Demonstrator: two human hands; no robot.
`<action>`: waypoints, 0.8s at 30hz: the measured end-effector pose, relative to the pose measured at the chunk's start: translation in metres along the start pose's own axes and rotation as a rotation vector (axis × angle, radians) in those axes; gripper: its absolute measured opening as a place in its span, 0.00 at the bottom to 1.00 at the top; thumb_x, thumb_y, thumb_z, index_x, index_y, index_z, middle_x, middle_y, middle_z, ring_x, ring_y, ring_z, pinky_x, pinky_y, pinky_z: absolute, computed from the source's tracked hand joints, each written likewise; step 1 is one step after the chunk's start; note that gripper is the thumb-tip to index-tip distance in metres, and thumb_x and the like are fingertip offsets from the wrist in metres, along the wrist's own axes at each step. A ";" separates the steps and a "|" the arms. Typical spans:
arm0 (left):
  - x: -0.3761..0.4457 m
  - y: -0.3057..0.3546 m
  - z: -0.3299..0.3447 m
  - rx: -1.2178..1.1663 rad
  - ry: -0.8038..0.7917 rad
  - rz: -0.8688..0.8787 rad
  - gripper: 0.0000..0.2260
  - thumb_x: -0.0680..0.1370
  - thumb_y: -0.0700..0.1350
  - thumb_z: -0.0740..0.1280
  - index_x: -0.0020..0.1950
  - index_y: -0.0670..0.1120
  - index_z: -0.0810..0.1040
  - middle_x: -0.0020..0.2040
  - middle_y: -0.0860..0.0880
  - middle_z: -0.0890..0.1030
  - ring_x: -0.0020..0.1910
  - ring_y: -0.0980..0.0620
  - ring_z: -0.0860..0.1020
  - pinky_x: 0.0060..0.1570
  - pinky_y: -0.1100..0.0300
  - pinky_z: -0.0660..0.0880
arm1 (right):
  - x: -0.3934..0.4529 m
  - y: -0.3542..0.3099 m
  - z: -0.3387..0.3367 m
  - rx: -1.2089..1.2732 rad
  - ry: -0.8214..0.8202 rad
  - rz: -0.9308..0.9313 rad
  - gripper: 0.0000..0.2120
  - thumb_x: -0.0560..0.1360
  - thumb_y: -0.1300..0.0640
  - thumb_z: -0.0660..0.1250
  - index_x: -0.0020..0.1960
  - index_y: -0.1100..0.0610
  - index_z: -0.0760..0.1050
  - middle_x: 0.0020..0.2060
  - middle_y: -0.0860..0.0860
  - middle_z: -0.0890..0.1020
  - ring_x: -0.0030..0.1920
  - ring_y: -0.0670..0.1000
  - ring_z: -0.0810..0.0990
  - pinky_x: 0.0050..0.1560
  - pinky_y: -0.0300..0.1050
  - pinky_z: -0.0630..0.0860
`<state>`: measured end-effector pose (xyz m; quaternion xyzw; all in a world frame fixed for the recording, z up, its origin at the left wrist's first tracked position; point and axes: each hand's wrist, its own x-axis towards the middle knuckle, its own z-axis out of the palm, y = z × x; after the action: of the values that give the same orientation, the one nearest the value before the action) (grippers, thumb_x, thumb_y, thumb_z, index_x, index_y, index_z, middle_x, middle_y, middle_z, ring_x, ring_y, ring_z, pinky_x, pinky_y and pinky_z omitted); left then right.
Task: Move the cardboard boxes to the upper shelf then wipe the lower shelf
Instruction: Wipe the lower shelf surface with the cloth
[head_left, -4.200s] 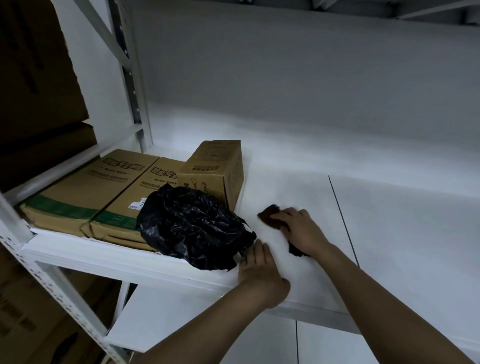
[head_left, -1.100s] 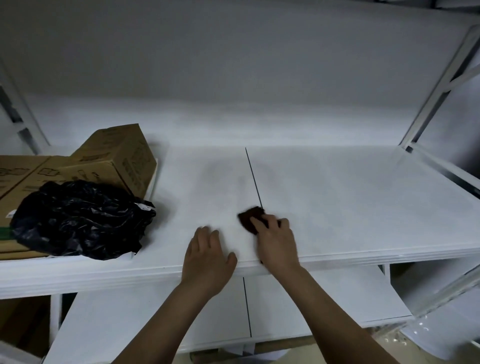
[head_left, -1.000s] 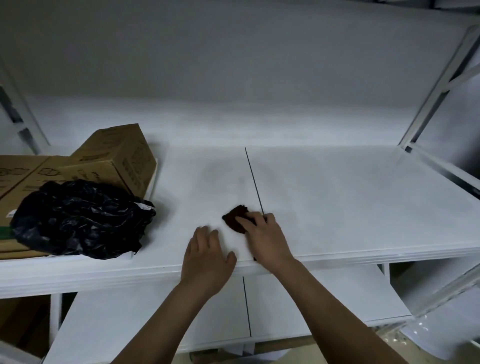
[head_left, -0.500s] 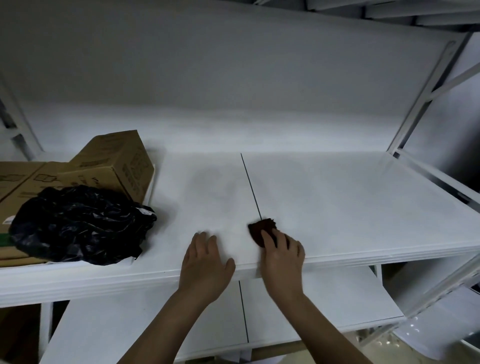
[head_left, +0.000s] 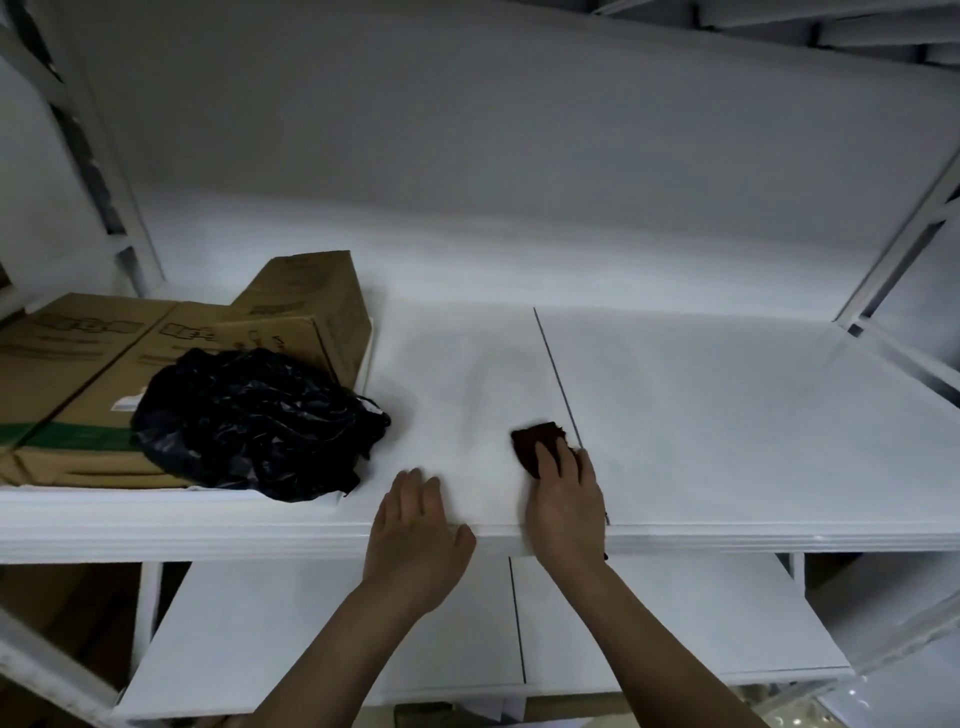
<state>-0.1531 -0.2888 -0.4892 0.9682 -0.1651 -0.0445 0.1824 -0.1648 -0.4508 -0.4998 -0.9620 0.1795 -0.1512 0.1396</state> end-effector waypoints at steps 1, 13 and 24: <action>-0.003 -0.007 -0.002 -0.011 0.007 0.007 0.29 0.81 0.55 0.53 0.77 0.44 0.47 0.78 0.45 0.43 0.77 0.48 0.43 0.75 0.56 0.44 | 0.001 -0.013 0.005 0.019 -0.006 -0.047 0.25 0.80 0.65 0.52 0.77 0.57 0.58 0.77 0.56 0.57 0.77 0.57 0.53 0.73 0.51 0.56; -0.025 -0.035 -0.029 -0.272 0.093 0.189 0.19 0.78 0.45 0.59 0.69 0.47 0.61 0.68 0.53 0.60 0.53 0.57 0.69 0.49 0.70 0.61 | 0.027 -0.063 0.027 0.040 -0.128 -0.242 0.24 0.80 0.62 0.54 0.76 0.56 0.59 0.77 0.54 0.58 0.76 0.57 0.55 0.74 0.49 0.56; -0.042 -0.058 -0.049 -0.297 0.213 0.303 0.07 0.78 0.45 0.61 0.54 0.50 0.74 0.56 0.57 0.69 0.42 0.60 0.72 0.43 0.66 0.70 | 0.015 -0.109 0.030 0.180 -0.262 -0.611 0.20 0.77 0.56 0.64 0.69 0.56 0.71 0.67 0.52 0.73 0.69 0.54 0.67 0.69 0.42 0.63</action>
<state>-0.1679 -0.2071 -0.4642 0.8941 -0.2801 0.0620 0.3438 -0.1088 -0.3527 -0.4883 -0.9663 -0.1506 -0.0763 0.1941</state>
